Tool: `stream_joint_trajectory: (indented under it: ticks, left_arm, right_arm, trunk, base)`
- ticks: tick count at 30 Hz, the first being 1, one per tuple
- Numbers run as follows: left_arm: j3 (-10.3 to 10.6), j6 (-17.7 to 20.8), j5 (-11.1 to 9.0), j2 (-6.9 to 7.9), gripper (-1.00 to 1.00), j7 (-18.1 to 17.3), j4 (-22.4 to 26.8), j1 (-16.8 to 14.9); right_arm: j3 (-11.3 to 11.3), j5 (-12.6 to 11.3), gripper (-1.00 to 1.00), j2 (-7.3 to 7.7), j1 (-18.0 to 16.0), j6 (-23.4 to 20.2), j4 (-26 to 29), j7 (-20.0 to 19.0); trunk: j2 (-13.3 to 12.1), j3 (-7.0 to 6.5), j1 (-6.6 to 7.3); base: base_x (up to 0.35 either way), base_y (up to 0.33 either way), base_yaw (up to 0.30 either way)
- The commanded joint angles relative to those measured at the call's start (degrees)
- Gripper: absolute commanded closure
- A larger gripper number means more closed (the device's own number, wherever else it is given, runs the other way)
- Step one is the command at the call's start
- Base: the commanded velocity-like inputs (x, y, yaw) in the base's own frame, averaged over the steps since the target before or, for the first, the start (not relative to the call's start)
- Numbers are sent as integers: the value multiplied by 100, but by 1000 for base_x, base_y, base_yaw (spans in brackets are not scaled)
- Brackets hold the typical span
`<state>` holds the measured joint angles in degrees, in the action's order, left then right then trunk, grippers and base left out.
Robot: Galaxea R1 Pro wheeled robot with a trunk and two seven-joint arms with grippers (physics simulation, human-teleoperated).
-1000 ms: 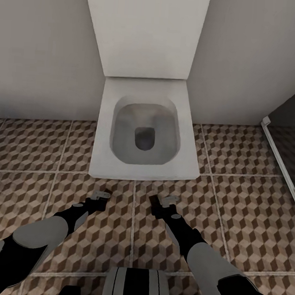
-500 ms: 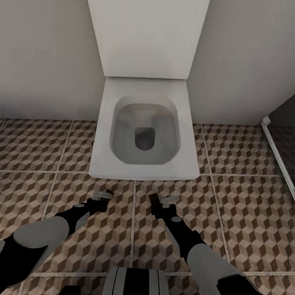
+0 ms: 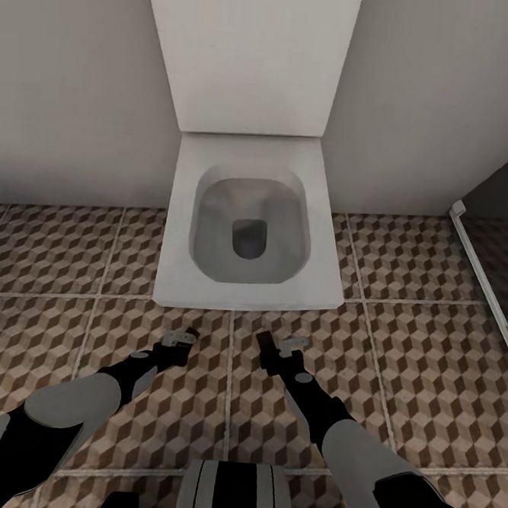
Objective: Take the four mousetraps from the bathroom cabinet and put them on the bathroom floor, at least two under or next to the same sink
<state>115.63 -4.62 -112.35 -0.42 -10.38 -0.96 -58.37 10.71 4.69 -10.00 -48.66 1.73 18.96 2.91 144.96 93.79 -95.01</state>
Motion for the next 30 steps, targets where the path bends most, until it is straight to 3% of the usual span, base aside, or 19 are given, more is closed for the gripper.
stream_joint_trajectory:
  ticks: [1, 7, 30]
  left_arm:
    - [48, -4, -50, -2, 100, -25, -10, 1]
    - [48, -4, -50, -2, 100, -25, -9, 1]
    - [48, -4, -50, -2, 100, -25, -9, 1]
  right_arm:
    - [18, 32, 100, 0, -3, 16, -6, 43]
    - [18, 32, 100, 0, -3, 24, -6, 42]
    - [136, 32, 100, 0, -3, 29, -6, 40]
  trunk:
    - [1, 3, 1]
    - [5, 69, -7]
    - [5, 69, -7]
  base:
    - [0, 0, 0]
    - [0, 0, 0]
    - [0, 0, 0]
